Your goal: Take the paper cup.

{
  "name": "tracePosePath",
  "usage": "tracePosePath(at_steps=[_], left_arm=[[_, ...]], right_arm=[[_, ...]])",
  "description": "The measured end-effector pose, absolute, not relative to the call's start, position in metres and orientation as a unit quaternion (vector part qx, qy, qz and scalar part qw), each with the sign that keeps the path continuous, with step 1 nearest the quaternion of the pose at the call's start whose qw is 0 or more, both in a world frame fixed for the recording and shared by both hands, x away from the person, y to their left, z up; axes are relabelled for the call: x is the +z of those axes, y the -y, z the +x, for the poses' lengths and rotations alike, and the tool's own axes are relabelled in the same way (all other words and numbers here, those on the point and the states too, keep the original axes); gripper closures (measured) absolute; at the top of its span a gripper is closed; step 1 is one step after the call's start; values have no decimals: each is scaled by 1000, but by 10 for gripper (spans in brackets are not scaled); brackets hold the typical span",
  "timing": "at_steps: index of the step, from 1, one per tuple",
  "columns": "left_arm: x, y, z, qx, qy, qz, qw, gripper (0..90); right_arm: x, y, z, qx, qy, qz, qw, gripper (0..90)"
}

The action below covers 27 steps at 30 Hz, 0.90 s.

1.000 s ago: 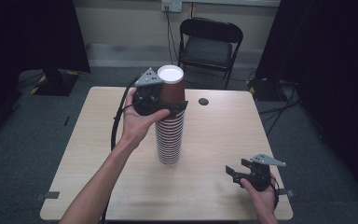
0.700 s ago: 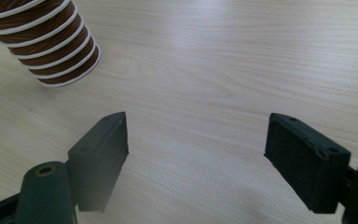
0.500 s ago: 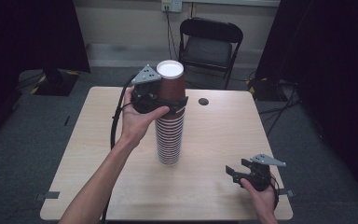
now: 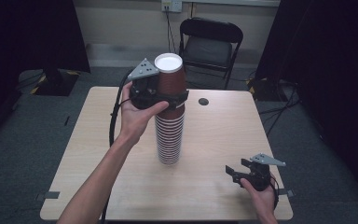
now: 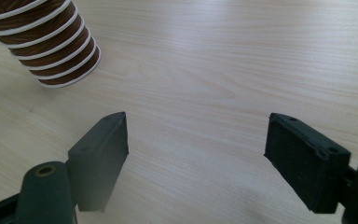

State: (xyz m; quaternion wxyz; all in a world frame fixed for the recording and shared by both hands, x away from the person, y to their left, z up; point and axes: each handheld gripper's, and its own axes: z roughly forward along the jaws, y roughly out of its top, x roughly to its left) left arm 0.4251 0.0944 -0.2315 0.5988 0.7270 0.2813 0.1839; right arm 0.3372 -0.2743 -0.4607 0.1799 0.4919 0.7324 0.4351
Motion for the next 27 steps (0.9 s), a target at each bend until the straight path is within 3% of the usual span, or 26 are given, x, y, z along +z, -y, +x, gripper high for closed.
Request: tracePosePath(at_steps=[27], left_arm=[[-190, -101, 414, 202, -252, 687, 651, 108]], right_arm=[[-460, 274, 336, 436, -733, 490, 180, 212]])
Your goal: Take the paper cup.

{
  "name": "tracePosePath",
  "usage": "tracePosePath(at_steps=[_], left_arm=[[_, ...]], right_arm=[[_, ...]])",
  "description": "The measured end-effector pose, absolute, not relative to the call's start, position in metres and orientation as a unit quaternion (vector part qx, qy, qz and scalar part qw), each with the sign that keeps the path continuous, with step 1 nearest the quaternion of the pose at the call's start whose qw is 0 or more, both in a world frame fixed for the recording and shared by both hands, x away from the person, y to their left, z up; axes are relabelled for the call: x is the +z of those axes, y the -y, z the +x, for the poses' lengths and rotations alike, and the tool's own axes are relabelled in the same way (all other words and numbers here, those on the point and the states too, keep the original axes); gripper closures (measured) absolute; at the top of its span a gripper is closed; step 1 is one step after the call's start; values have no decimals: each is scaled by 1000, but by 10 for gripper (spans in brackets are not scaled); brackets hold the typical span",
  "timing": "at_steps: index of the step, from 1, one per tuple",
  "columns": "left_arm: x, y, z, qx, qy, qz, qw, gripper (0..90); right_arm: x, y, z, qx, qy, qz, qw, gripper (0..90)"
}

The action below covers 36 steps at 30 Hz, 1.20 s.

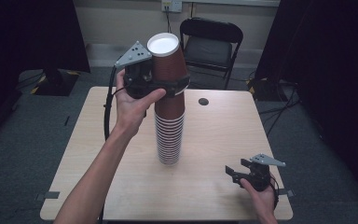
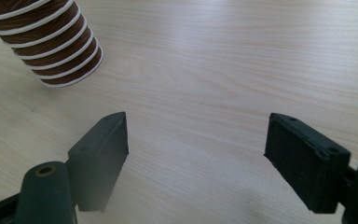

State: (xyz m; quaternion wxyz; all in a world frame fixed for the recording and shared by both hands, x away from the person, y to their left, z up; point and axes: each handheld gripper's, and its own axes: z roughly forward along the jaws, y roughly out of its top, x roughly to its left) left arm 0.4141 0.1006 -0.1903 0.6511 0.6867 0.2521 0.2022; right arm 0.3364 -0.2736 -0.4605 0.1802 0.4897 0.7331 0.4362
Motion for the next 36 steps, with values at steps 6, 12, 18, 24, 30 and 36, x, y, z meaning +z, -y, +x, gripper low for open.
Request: tracePosePath(at_steps=[6, 12, 18, 24, 30, 36], left_arm=[[-187, -104, 413, 212, -248, 679, 657, 109], [-178, -104, 412, 210, -249, 676, 661, 109], [-176, -111, 411, 215, -256, 673, 660, 109], [-178, -125, 412, 220, -278, 664, 659, 110], [-180, -143, 411, 219, -290, 659, 658, 110], [-187, -162, 409, 228, -309, 655, 650, 110]], right_arm=[[-461, 274, 336, 437, -733, 490, 177, 213], [-461, 274, 337, 437, -733, 489, 178, 214], [-460, 274, 336, 436, -733, 490, 178, 214], [-461, 274, 336, 438, -733, 489, 178, 215], [-460, 273, 336, 437, -734, 489, 178, 215], [-461, 273, 336, 437, -734, 488, 178, 215]])
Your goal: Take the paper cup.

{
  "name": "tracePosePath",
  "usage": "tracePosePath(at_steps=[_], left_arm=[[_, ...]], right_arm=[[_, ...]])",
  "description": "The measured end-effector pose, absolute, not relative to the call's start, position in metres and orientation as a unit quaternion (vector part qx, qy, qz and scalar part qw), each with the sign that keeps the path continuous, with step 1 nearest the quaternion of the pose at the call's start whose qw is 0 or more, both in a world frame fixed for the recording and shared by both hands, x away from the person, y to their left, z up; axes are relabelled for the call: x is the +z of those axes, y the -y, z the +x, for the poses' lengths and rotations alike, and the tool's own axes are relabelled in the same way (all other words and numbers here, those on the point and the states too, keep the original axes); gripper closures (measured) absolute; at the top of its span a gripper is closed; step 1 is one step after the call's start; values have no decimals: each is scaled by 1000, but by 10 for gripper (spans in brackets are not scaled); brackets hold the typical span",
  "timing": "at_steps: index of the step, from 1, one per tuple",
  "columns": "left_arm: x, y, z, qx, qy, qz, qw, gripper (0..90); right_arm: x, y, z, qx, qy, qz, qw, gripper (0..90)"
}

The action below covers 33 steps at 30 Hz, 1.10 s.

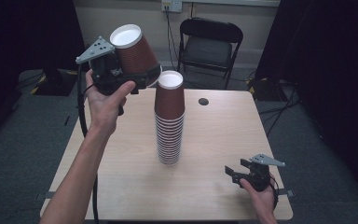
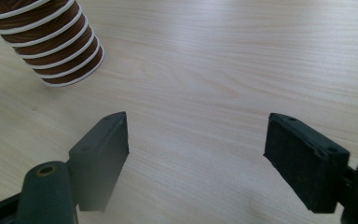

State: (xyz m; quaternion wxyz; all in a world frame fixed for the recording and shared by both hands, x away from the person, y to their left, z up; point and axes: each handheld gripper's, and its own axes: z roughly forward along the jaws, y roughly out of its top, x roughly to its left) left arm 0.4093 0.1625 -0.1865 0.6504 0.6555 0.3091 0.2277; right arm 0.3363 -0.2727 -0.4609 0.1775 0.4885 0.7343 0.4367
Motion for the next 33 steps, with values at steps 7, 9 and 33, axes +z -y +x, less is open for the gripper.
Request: tracePosePath(at_steps=[7, 9, 33], left_arm=[[-197, -177, 404, 237, -318, 657, 641, 108], [-200, -181, 403, 238, -320, 657, 640, 109], [-255, -211, 384, 241, -347, 660, 621, 108]], right_arm=[[-461, 270, 336, 435, -737, 486, 179, 234], [-461, 270, 336, 435, -738, 483, 182, 235], [-461, 258, 332, 430, -751, 464, 189, 257]])
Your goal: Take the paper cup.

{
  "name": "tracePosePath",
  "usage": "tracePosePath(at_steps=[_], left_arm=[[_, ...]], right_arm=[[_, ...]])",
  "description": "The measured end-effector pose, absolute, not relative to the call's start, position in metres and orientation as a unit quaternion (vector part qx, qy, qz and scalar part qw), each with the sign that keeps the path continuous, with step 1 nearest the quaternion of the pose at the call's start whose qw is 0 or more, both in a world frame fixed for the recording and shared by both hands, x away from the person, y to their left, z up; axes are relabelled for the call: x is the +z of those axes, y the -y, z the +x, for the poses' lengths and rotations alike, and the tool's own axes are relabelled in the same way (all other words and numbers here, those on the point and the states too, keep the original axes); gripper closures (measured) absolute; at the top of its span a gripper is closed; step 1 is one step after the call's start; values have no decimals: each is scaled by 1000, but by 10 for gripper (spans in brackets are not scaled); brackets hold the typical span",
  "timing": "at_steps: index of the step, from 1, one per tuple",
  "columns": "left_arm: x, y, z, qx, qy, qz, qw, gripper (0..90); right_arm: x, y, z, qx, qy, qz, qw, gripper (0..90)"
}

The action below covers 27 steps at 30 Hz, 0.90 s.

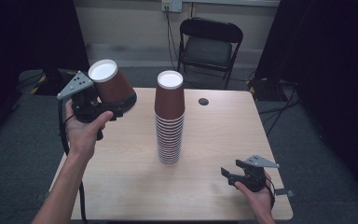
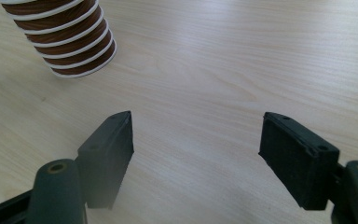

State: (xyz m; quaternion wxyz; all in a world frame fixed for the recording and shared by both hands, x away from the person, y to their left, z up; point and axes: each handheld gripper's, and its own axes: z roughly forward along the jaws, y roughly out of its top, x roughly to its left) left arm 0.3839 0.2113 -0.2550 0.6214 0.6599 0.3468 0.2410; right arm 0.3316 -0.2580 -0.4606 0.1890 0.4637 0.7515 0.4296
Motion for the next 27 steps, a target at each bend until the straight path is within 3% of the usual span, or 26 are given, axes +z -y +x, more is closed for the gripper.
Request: tracePosePath(at_steps=[15, 27], left_arm=[[-305, -219, 365, 237, -360, 661, 614, 107], [-343, -209, 349, 213, -363, 696, 582, 108]], right_arm=[[-460, 249, 330, 438, -764, 442, 170, 273], [-458, 243, 325, 461, -764, 425, 154, 280]])
